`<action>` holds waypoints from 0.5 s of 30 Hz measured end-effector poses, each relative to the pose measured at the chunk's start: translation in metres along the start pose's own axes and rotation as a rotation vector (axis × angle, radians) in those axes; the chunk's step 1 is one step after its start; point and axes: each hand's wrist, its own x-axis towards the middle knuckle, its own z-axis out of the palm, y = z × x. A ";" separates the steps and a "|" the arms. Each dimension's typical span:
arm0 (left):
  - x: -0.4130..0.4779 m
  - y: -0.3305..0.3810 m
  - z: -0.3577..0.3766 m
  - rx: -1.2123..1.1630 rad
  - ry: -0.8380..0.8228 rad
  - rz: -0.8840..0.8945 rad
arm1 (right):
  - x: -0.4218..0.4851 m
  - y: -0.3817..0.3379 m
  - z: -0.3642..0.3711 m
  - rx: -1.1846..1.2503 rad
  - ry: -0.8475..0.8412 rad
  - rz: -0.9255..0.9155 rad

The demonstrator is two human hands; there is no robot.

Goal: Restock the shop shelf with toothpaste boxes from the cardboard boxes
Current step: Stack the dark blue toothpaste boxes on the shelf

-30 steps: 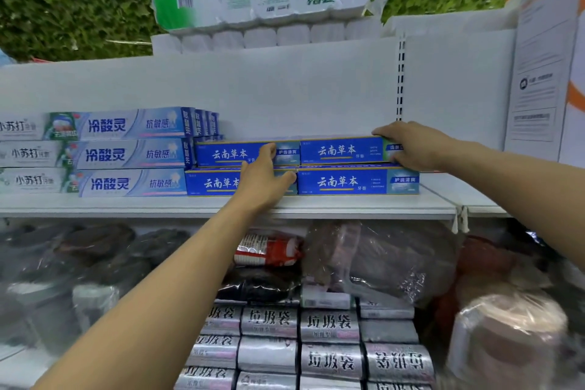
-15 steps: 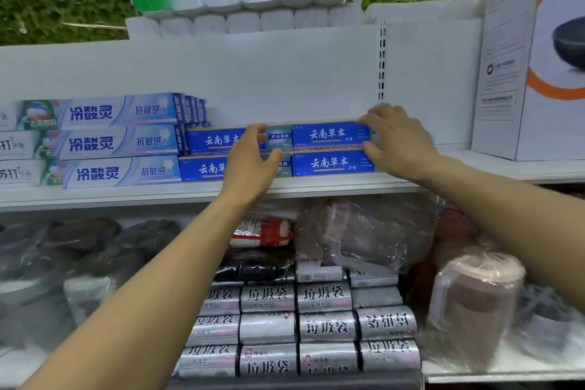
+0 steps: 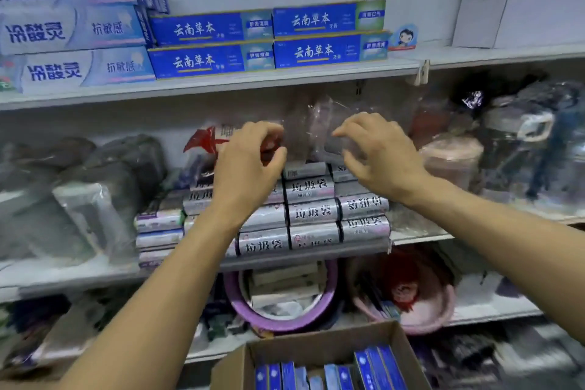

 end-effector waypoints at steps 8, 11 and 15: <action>-0.104 -0.014 0.048 -0.105 -0.333 -0.361 | -0.094 -0.012 0.042 0.168 -0.301 0.144; -0.149 -0.022 0.070 -0.150 -0.458 -0.540 | -0.133 -0.015 0.064 0.223 -0.447 0.217; -0.216 -0.041 0.102 -0.176 -0.569 -0.812 | -0.191 -0.025 0.100 0.272 -0.644 0.340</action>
